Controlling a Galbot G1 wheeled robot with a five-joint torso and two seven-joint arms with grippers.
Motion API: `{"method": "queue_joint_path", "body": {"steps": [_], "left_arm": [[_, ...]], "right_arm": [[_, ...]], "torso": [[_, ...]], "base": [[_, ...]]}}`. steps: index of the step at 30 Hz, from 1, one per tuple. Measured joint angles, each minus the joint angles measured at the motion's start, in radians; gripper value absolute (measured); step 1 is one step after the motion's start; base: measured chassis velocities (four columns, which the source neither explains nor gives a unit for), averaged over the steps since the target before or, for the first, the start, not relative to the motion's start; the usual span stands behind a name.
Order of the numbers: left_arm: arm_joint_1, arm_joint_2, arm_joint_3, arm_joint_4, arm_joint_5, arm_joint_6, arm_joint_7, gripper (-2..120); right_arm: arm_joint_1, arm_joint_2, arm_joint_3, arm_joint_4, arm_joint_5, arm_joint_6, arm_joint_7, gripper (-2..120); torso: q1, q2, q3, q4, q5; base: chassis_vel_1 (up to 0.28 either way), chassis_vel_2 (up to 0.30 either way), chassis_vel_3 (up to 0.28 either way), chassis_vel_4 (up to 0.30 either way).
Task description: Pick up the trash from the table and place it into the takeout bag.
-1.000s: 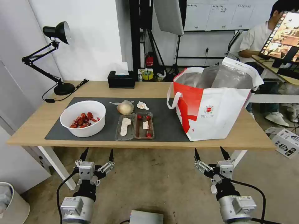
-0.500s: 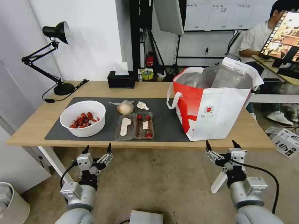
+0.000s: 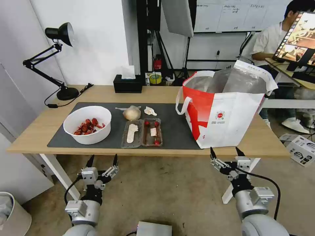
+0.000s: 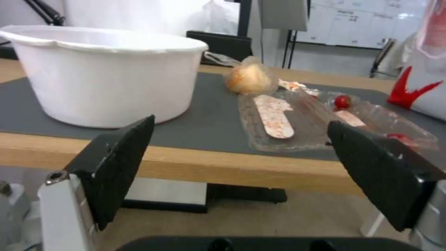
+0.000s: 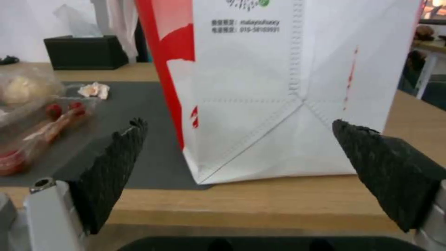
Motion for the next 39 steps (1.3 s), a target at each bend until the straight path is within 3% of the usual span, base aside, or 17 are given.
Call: {"method": "queue_joint_path", "body": {"steps": [6,10,13,14,16,17,19,20,22,32,39], "left_arm": [[0.005,0.004,0.01,-0.004,-0.015,0.002,0.004,100],[0.019,0.011,0.048,-0.044,-0.088,0.051,-0.015,100],[0.016,0.02,0.121,-0.12,-0.248,0.198,-0.106,100],[0.016,0.02,0.121,-0.12,-0.248,0.198,-0.106,100],[-0.008,0.027,0.16,-0.151,-0.361,0.289,-0.168,100],[-0.008,0.027,0.16,-0.151,-0.361,0.289,-0.168,100],[-0.044,0.033,0.189,-0.169,-0.504,0.373,-0.244,100],[-0.044,0.033,0.189,-0.169,-0.504,0.373,-0.244,100],[-0.066,0.034,0.196,-0.171,-0.611,0.412,-0.29,100],[-0.111,0.012,0.144,-0.193,-0.939,0.465,-0.384,100],[-0.17,0.009,0.138,-0.168,-1.071,0.475,-0.426,100]], "right_arm": [[0.001,0.004,-0.007,-0.008,-0.003,0.002,-0.001,100],[0.002,0.004,-0.008,-0.008,-0.004,0.003,-0.001,100],[0.001,0.002,-0.007,-0.008,-0.005,0.006,-0.001,100],[0.001,0.002,-0.007,-0.008,-0.005,0.006,-0.001,100],[0.0,0.002,-0.007,-0.008,-0.006,0.007,-0.001,100],[0.0,0.002,-0.007,-0.008,-0.006,0.007,-0.001,100],[0.0,0.002,-0.007,-0.007,-0.007,0.008,-0.001,100],[0.0,0.002,-0.007,-0.007,-0.007,0.008,-0.001,100],[-0.001,0.001,-0.01,-0.006,-0.008,0.008,-0.001,100],[0.034,-0.027,-0.056,-0.022,-0.008,0.002,-0.002,100],[0.037,-0.034,-0.073,-0.024,-0.008,-0.002,-0.002,100]], "torso": [[0.0,0.0,0.0,0.0,0.0],[0.0,0.0,0.0,0.0,0.0001],[0.0,0.0,0.0,0.0,0.0002],[0.0,0.0,0.0,0.0,0.0002],[0.0,0.0,0.0,-0.0001,0.0002],[0.0,0.0,0.0,-0.0001,0.0002],[0.0,0.0,0.0,-0.0001,0.0001],[0.0,0.0,0.0,-0.0001,0.0001],[0.0,0.0,0.0,-0.0001,0.0002],[0.0,0.0,0.0,-0.0001,0.0001],[0.0,0.0,0.0,-0.0001,0.0002]], "base": [[0.0,0.0,0.0,0.0],[0.0,0.0,0.0,0.0],[0.0,0.0,0.0,0.0],[0.0,0.0,0.0,0.0],[0.0,0.0,0.0,0.0],[0.0,0.0,0.0,0.0],[0.0,0.0,0.0,0.0],[0.0,0.0,0.0,0.0],[0.0,0.0,0.0,0.0],[0.0,0.0,0.0,0.0],[0.0,0.0,0.0,0.0]]}}
